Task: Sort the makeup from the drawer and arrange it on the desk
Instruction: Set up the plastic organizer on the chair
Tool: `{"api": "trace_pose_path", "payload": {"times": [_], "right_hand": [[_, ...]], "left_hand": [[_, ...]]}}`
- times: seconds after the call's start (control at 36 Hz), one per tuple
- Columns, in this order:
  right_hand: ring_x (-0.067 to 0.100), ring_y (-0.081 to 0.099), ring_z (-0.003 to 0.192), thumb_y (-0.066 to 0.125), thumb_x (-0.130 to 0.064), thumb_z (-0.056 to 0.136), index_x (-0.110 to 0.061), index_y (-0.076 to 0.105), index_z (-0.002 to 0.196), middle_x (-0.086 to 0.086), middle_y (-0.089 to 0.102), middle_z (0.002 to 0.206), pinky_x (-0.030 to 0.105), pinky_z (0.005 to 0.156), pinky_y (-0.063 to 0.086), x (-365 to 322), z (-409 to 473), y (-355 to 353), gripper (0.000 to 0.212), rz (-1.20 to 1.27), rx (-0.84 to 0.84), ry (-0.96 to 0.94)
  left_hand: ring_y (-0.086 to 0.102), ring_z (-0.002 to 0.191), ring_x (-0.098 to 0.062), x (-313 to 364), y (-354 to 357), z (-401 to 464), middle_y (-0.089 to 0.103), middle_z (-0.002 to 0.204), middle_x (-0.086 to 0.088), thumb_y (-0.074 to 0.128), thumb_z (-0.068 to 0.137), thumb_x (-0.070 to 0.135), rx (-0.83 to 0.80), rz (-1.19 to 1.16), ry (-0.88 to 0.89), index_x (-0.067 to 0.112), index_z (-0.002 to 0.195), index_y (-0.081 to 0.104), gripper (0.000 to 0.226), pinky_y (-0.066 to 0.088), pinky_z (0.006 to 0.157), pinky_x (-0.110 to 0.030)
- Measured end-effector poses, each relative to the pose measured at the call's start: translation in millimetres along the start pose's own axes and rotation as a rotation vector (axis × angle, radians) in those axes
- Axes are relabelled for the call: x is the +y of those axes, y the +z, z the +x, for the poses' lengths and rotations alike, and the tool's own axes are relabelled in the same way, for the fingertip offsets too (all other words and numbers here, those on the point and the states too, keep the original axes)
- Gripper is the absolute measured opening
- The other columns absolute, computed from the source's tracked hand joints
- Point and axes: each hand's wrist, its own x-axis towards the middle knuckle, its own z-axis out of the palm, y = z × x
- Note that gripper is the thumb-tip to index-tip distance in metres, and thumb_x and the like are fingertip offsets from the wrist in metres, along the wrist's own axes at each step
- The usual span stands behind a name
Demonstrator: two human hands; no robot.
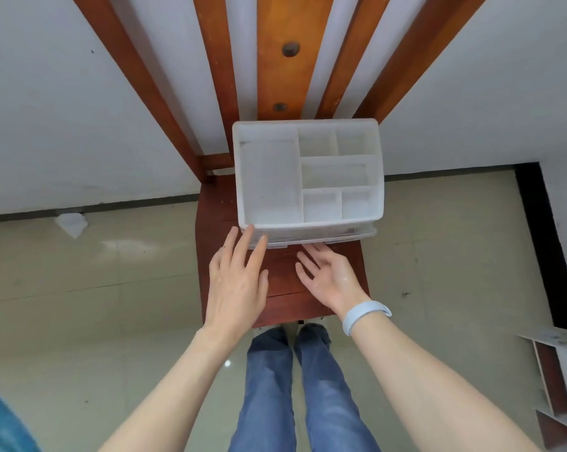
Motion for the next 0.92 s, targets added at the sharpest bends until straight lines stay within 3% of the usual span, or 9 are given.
{"api": "trace_pose_path", "payload": {"times": [0.14, 0.22, 0.31, 0.36, 0.42, 0.53, 0.64, 0.83, 0.92], "right_hand": [[0.021, 0.057, 0.107, 0.042, -0.004, 0.094, -0.016, 0.057, 0.113, 0.002, 0.062, 0.116, 0.034, 0.083, 0.048, 11.7, -12.7, -20.8, 0.027, -0.015, 0.019, 0.049], [0.02, 0.056, 0.108, 0.04, -0.005, 0.095, -0.017, 0.055, 0.117, 0.002, 0.062, 0.118, 0.034, 0.085, 0.048, 13.0, -18.6, -27.5, 0.029, -0.048, 0.015, 0.055], [0.019, 0.059, 0.105, 0.041, -0.009, 0.096, -0.017, 0.054, 0.118, 0.001, 0.066, 0.113, 0.033, 0.086, 0.048, 6.5, -25.8, -24.9, 0.026, -0.303, 0.024, 0.014], [0.013, 0.064, 0.092, 0.042, -0.009, 0.095, -0.016, 0.058, 0.111, -0.002, 0.07, 0.098, 0.027, 0.078, 0.05, 4.3, -33.7, -22.4, 0.024, -0.727, 0.113, -0.139], [0.008, 0.061, 0.08, 0.046, -0.009, 0.092, -0.018, 0.061, 0.101, -0.007, 0.068, 0.085, 0.025, 0.074, 0.047, 5.0, -41.5, -26.1, 0.02, -1.087, 0.214, -0.469], [0.017, 0.051, 0.102, 0.053, -0.009, 0.086, -0.015, 0.06, 0.112, -0.001, 0.06, 0.106, 0.031, 0.09, 0.037, -5.5, -50.7, -36.0, 0.027, -1.713, 0.168, -1.053], [0.018, 0.045, 0.118, 0.048, -0.022, 0.091, -0.018, 0.052, 0.128, -0.002, 0.055, 0.122, 0.034, 0.102, 0.023, -13.2, -46.4, -44.5, 0.037, -2.173, -0.04, -0.935], [0.024, 0.055, 0.104, 0.053, -0.013, 0.091, -0.014, 0.062, 0.115, 0.003, 0.058, 0.113, 0.036, 0.089, 0.037, -2.3, -44.8, -66.0, 0.026, -2.274, -0.088, -0.928], [0.021, 0.05, 0.112, 0.047, -0.017, 0.093, -0.016, 0.057, 0.123, 0.002, 0.054, 0.121, 0.034, 0.093, 0.032, -0.5, -43.5, -70.6, 0.031, -2.289, -0.138, -0.861]], "left_hand": [[0.06, 0.102, -0.03, -1.4, 15.9, 3.0, 0.067, 0.104, -0.007, 0.073, 0.074, 0.009, 0.12, 0.158, 0.153, 0.011, 0.109, 0.067, 0.035, 0.043, 0.087, -0.049], [0.064, 0.081, -0.027, -4.1, 25.7, 7.1, 0.069, 0.081, -0.002, 0.077, 0.069, 0.003, 0.162, 0.186, 0.162, 0.013, 0.088, 0.073, 0.022, 0.045, 0.078, -0.044], [0.061, 0.073, -0.026, -8.9, 32.3, 10.3, 0.068, 0.076, -0.002, 0.077, 0.068, -0.002, 0.182, 0.184, 0.169, 0.013, 0.082, 0.074, 0.021, 0.043, 0.073, -0.041], [0.06, 0.069, -0.025, -11.8, 34.5, 9.8, 0.067, 0.076, -0.002, 0.077, 0.068, -0.003, 0.196, 0.181, 0.18, 0.013, 0.083, 0.073, 0.022, 0.041, 0.072, -0.04], [0.058, 0.066, -0.024, -13.7, 36.2, 6.4, 0.066, 0.074, -0.002, 0.077, 0.066, -0.005, 0.193, 0.188, 0.195, 0.013, 0.083, 0.073, 0.025, 0.039, 0.072, -0.039], [0.054, 0.061, -0.023, -13.5, 37.7, -5.6, 0.062, 0.07, 0.0, 0.075, 0.06, -0.01, 0.16, 0.194, 0.23, 0.013, 0.081, 0.071, 0.032, 0.033, 0.074, -0.037], [0.051, 0.06, -0.023, -8.9, 40.2, -19.2, 0.059, 0.067, 0.0, 0.073, 0.058, -0.012, 0.118, 0.191, 0.223, 0.014, 0.08, 0.071, 0.034, 0.032, 0.073, -0.036], [0.051, 0.059, -0.022, -2.3, 45.4, -38.7, 0.058, 0.065, 0.002, 0.074, 0.052, -0.013, 0.035, 0.188, 0.218, 0.015, 0.077, 0.07, 0.038, 0.03, 0.071, -0.034], [0.051, 0.058, -0.021, -2.8, 46.3, -40.1, 0.058, 0.064, 0.002, 0.078, 0.052, -0.01, 0.006, 0.189, 0.188, 0.016, 0.075, 0.071, 0.035, 0.03, 0.069, -0.034]]}}
